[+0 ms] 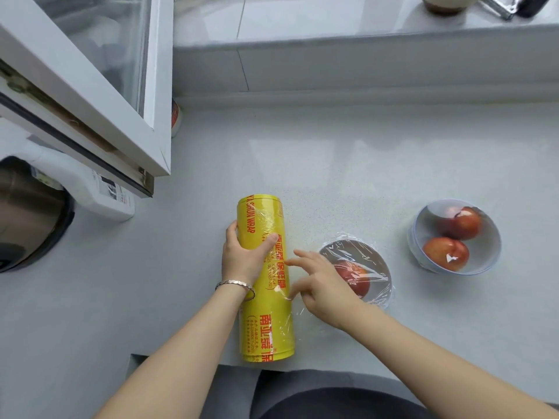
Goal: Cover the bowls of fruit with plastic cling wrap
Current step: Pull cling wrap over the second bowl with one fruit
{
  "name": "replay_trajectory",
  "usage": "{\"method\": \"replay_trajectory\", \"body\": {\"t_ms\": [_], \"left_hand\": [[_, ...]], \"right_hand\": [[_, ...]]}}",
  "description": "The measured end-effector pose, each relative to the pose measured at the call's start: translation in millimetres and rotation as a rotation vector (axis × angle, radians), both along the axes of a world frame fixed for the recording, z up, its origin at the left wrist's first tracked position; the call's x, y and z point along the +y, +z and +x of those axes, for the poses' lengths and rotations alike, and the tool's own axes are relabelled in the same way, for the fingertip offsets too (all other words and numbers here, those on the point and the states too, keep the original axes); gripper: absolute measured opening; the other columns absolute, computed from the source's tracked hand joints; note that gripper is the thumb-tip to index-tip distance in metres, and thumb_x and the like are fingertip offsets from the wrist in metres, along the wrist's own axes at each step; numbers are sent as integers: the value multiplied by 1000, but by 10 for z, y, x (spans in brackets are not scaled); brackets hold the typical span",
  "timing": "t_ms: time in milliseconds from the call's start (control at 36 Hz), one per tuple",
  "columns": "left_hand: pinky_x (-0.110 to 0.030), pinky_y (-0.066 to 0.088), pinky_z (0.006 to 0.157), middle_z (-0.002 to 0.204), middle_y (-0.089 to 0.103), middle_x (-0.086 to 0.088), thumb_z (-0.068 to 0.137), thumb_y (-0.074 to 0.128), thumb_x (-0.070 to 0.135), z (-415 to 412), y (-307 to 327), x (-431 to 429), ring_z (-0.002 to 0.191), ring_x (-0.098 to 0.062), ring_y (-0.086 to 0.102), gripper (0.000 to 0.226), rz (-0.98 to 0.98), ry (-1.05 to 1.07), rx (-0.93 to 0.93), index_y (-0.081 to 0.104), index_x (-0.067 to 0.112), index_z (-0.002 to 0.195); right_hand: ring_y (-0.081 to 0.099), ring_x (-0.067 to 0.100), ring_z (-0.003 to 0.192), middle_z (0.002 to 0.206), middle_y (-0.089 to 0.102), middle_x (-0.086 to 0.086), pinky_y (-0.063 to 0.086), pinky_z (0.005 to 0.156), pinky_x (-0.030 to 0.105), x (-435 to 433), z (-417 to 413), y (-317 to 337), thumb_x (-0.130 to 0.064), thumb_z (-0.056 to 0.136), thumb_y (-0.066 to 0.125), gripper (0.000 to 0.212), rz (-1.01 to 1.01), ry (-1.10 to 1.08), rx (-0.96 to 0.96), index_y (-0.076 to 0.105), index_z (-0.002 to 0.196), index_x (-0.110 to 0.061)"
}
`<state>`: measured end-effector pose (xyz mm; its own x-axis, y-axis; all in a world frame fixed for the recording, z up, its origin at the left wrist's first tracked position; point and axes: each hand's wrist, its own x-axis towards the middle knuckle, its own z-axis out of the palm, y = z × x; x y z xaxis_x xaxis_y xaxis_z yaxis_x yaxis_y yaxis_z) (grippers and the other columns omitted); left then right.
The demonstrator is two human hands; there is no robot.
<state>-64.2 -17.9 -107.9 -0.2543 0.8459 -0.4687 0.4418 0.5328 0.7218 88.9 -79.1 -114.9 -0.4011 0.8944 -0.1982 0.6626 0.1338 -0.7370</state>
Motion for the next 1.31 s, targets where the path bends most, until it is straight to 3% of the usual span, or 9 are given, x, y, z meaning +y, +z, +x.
{"method": "replay_trajectory", "body": {"t_ms": [139,278,500,611,750,889,972,1111,1306], "left_hand": [[-30,47,72,131,52,-4,74,72,47,-17,-5,9,107,-22,57,82,-4,5,-21,27,27,140],[-24,45,63,130,53,-3,74,72,47,-24,-7,-1,103,-19,57,82,-4,6,-29,27,27,140],[-31,48,75,129,53,-2,71,74,49,-24,-26,2,106,-22,58,84,4,12,-12,29,28,139],[-35,51,81,130,52,-2,69,75,50,-5,-44,2,107,-22,57,86,13,7,13,29,28,139],[-32,48,76,129,53,-3,71,74,48,-26,-37,1,102,-20,57,85,9,1,-12,29,26,139],[-30,47,72,129,54,-3,74,72,47,-50,-8,-8,96,-16,56,84,8,-7,-41,27,25,141],[-32,49,76,136,48,-5,72,72,49,-60,1,-33,103,-20,56,92,-18,-20,-49,20,25,144],[-49,48,95,143,39,-5,39,75,70,-67,13,-229,120,-26,50,128,-125,-142,-8,14,31,144],[-41,49,91,135,48,-4,66,78,46,-92,-69,-481,112,-24,55,100,-171,-120,-75,19,22,143]], "right_hand": [[25,14,139,139,47,-2,-1,112,21,-62,19,109,-46,71,22,61,-57,-49,53,73,91,-21],[14,14,143,149,33,0,-7,112,23,-92,-77,138,-64,77,40,53,-34,-31,-72,70,91,-21],[21,11,142,149,34,3,-15,109,22,-118,-195,60,-29,83,58,29,9,-89,-83,71,68,-8],[34,17,138,140,46,9,-6,112,27,-113,-236,34,-23,73,56,26,-3,-116,-126,68,57,-7],[69,24,95,85,75,-2,46,89,54,-29,-148,-55,-8,44,74,24,231,-96,-187,56,35,-19],[62,28,110,84,73,-3,28,108,36,-84,-79,-49,-23,58,62,7,206,-114,-188,58,54,-20],[58,29,115,103,70,3,27,103,45,-154,-50,-28,-31,65,44,22,193,-115,-221,63,71,-21],[65,32,104,101,71,6,44,90,54,-198,-29,-12,-20,66,36,33,215,-61,-208,66,56,-26],[59,30,114,109,69,2,38,100,51,-250,85,-2,-21,67,35,38,171,39,-142,70,56,-28]]}}
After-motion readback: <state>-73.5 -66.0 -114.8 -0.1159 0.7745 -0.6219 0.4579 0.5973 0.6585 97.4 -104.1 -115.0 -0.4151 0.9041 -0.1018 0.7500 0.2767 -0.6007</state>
